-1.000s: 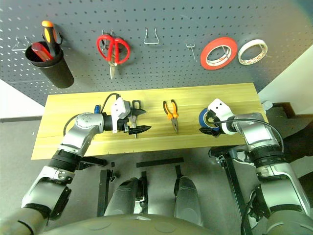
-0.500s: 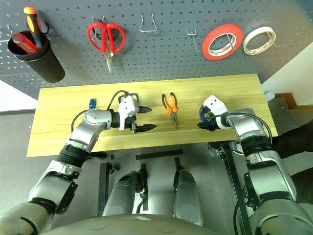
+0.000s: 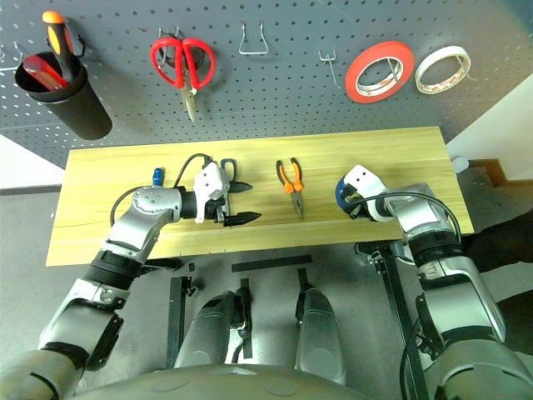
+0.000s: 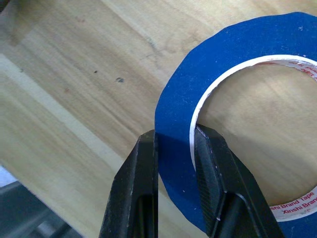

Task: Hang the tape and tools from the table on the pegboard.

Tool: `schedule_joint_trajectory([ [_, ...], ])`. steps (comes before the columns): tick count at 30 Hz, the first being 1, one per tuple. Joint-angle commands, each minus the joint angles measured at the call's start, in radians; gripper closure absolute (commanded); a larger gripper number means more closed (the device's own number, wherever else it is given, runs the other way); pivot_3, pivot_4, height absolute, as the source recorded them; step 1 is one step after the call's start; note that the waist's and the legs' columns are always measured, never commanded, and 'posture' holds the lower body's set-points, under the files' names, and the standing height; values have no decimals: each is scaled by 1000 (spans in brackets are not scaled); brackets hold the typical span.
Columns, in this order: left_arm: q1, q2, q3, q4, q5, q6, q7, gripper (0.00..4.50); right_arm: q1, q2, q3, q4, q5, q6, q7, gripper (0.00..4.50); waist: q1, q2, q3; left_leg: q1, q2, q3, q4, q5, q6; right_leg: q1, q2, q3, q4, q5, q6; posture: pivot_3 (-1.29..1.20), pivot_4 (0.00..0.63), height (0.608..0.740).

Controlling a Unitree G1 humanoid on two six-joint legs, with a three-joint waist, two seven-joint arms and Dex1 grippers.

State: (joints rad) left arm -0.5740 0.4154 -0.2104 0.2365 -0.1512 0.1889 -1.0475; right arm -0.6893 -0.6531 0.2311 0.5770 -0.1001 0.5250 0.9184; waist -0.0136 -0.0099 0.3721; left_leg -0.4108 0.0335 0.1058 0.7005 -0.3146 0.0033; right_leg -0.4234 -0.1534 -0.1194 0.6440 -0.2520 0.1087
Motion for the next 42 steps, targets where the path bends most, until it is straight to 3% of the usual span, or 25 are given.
schedule_joint_trajectory([
  [1,32,25,52,-81,-63,-7,-28,602,82,-49,-8,-143,27,60,65,3840,1,0,0,0,0,0,0,0,0,0,0,0,0,0,0,-38,345,732],
  [9,97,59,181,-172,-245,-22,-122,602,247,-138,-243,-620,249,197,120,3840,-1,1,-3,-3,0,0,0,0,0,-1,-1,0,-2,0,0,-98,270,732],
  [15,98,98,228,-203,-339,11,-192,602,308,-162,-375,-777,363,238,103,3840,-1,0,-14,-5,-1,1,0,0,-1,-1,0,-2,-3,0,0,-135,230,732],
  [20,68,99,244,-164,-354,-24,-220,602,271,-170,-436,-843,433,244,78,3840,-5,0,-40,-9,-1,1,1,0,-1,-2,1,-4,-6,0,1,-160,183,732],
  [31,-3,77,274,-79,-373,-78,-238,602,126,-180,-410,-895,511,234,23,3840,-21,-2,-106,-11,-2,-1,1,0,-1,-2,2,-6,-10,3,3,-164,131,732],
  [42,-45,78,344,-93,-404,-77,-186,602,-38,-61,-251,-675,409,42,-44,3840,-38,-4,-164,-11,-2,0,0,1,-1,-2,3,-5,-11,4,3,-110,86,732],
])
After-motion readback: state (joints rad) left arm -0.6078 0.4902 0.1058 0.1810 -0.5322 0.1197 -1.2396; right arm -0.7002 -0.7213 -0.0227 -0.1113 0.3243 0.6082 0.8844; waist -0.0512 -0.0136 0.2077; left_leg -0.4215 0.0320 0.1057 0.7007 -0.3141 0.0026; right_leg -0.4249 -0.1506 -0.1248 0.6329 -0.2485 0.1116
